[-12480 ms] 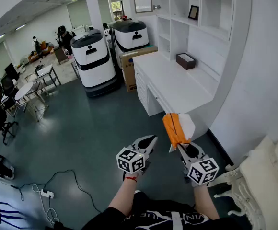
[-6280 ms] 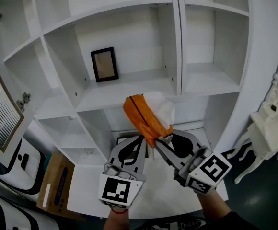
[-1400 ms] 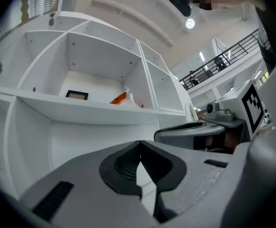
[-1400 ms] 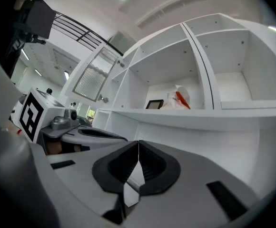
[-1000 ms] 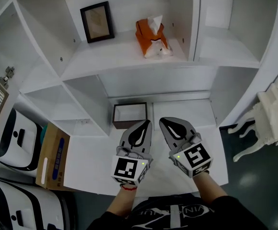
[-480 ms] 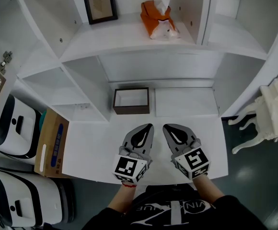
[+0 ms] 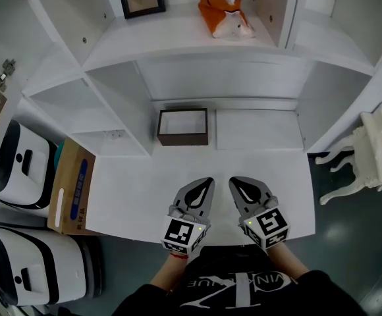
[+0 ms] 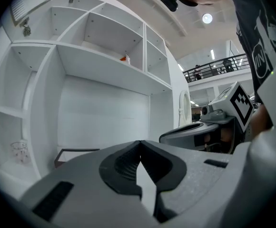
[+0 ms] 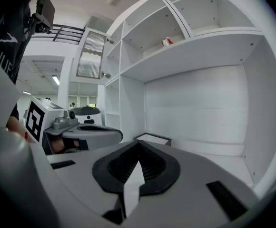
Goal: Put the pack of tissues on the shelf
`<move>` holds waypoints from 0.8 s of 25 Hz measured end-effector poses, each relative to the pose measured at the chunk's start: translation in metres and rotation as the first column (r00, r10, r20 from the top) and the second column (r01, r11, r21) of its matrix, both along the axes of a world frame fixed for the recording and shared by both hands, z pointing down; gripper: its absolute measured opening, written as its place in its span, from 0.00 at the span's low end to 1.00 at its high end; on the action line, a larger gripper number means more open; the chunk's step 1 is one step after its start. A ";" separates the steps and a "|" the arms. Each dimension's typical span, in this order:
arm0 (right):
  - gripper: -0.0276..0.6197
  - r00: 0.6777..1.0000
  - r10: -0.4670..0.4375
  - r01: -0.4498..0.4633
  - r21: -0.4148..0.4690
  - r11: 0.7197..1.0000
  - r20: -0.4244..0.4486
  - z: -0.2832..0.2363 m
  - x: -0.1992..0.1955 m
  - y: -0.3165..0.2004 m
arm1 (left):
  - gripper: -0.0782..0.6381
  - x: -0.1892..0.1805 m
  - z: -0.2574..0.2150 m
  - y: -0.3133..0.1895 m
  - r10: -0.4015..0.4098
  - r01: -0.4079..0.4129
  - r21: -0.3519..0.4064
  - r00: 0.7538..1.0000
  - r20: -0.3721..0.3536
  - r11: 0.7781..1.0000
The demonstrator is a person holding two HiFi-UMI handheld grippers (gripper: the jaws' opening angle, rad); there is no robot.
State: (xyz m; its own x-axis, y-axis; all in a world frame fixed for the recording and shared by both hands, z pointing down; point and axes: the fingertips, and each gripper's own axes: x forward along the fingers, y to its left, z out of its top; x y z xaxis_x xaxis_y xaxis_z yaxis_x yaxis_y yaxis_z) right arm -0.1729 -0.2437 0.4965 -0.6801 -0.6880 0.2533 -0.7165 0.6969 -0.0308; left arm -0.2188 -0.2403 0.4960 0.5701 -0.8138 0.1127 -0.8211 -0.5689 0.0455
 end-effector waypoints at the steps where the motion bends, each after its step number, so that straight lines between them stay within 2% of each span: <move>1: 0.05 1.000 0.000 0.000 -0.007 1.000 0.002 0.002 -0.001 0.002 | 0.12 0.000 0.004 0.002 0.002 -0.002 -0.007 1.000 0.002 1.000; 8: 0.05 1.000 -0.001 0.001 -0.020 1.000 -0.006 0.008 -0.004 0.009 | 0.12 -0.002 0.014 0.010 0.002 -0.001 -0.031 1.000 0.015 1.000; 20: 0.05 1.000 -0.001 0.000 -0.024 1.000 -0.015 0.008 -0.008 0.015 | 0.12 -0.006 0.013 0.011 0.000 0.001 -0.030 1.000 0.025 1.000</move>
